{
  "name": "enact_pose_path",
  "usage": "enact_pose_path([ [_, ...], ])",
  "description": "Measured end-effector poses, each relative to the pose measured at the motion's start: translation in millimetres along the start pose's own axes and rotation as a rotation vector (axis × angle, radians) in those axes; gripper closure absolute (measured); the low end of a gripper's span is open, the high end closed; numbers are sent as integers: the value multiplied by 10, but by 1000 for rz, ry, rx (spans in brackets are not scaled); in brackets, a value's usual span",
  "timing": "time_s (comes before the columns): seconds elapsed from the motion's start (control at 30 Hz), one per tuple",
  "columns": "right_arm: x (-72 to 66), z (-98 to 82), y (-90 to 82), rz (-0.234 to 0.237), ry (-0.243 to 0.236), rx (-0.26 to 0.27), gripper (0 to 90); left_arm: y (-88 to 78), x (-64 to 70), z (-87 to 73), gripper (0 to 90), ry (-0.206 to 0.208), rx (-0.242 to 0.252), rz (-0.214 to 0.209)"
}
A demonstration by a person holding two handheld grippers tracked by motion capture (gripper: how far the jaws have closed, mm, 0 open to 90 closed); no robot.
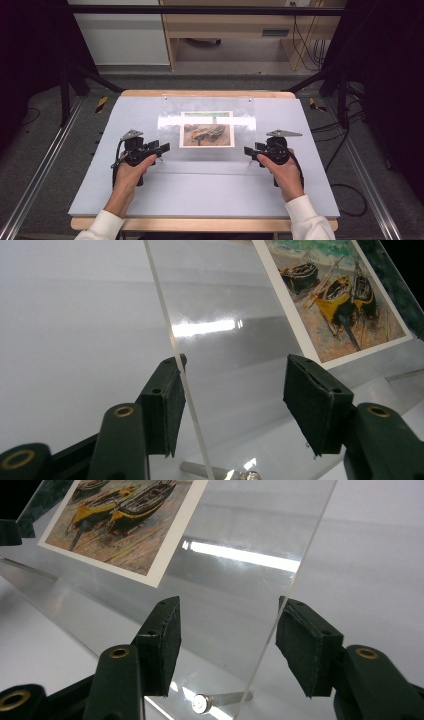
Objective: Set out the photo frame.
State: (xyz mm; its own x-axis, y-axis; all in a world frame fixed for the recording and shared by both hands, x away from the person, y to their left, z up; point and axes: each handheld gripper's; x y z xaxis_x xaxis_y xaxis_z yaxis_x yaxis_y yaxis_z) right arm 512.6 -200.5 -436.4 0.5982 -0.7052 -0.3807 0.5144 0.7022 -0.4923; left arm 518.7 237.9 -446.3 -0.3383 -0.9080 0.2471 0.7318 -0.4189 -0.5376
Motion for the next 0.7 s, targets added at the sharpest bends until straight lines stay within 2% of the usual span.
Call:
enact_pose_path([
  [0.3, -41, -22, -32, -12, -23, -4, 462, -51, 12, -25, 442, 8, 4, 4],
  [0.7, -57, -31, -47, -14, -26, -6, 471, -74, 29, -42, 445, 11, 7, 11],
])
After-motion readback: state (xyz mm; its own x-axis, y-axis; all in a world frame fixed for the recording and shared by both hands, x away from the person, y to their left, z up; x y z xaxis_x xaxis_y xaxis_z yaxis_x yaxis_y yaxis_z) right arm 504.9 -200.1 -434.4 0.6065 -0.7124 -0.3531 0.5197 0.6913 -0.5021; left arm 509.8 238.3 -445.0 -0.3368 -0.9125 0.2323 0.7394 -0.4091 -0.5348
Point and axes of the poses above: each handheld gripper's, and its own axes: y roughly forward along the jaws, z roughly out of its top, x roughly to its right, and after that the axes turned 11 degrees about z, right-handed
